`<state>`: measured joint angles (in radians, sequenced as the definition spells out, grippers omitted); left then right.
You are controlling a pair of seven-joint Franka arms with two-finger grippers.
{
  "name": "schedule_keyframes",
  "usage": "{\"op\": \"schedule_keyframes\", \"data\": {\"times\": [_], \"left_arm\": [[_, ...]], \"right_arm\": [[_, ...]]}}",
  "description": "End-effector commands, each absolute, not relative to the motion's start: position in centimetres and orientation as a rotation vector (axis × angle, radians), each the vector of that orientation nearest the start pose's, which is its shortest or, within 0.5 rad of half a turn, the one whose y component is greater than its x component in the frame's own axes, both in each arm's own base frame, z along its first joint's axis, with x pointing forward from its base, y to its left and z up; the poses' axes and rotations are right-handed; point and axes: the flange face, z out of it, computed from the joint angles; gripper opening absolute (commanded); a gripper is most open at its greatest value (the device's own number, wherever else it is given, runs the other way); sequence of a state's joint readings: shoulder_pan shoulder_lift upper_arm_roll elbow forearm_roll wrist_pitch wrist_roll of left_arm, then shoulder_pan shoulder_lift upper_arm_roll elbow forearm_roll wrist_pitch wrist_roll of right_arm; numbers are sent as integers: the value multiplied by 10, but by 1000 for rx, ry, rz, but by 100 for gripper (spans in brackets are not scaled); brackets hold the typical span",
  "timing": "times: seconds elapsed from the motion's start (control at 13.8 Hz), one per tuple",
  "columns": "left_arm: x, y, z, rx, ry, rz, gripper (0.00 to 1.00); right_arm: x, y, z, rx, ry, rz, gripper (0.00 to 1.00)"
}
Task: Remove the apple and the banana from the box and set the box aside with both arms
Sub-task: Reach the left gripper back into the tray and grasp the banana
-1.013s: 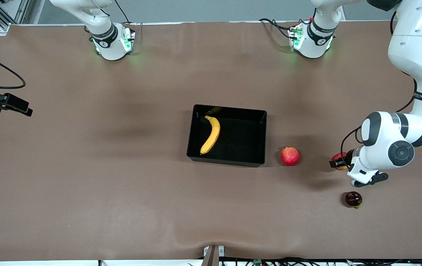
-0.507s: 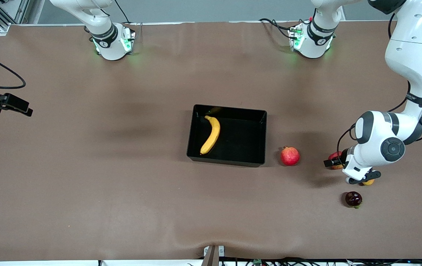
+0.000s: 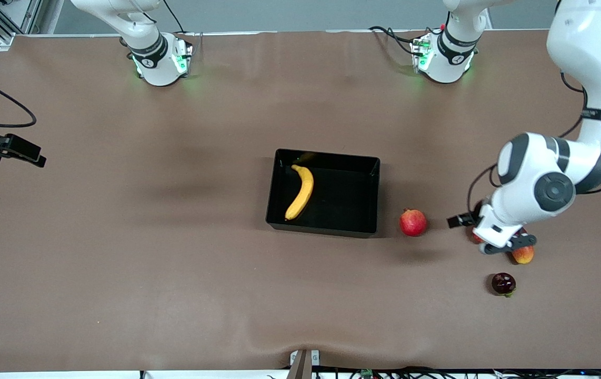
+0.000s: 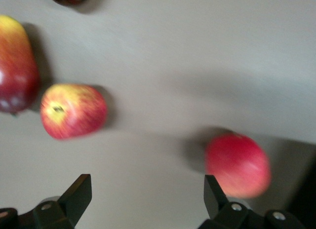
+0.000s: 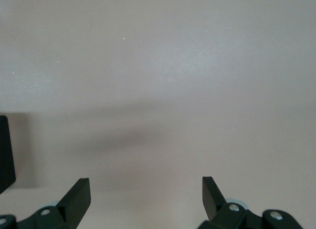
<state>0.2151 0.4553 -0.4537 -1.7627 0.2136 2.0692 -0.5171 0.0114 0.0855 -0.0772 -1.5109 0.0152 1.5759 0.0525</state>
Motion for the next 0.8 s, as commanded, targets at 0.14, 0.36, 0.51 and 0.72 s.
{"op": "schedule_keyframes", "data": {"times": [0.14, 0.36, 0.51, 0.72], "left_arm": [[592, -248, 323, -3098, -409, 184, 100], [574, -343, 326, -3127, -422, 158, 100], [571, -380, 324, -3156, -434, 160, 100], [550, -436, 302, -3189, -355, 192, 100]], "right_arm": [[589, -30, 602, -3120, 183, -22, 100], [595, -14, 587, -3128, 121, 26, 100], [593, -32, 585, -3120, 102, 49, 100], [600, -10, 560, -3121, 41, 128, 100]]}}
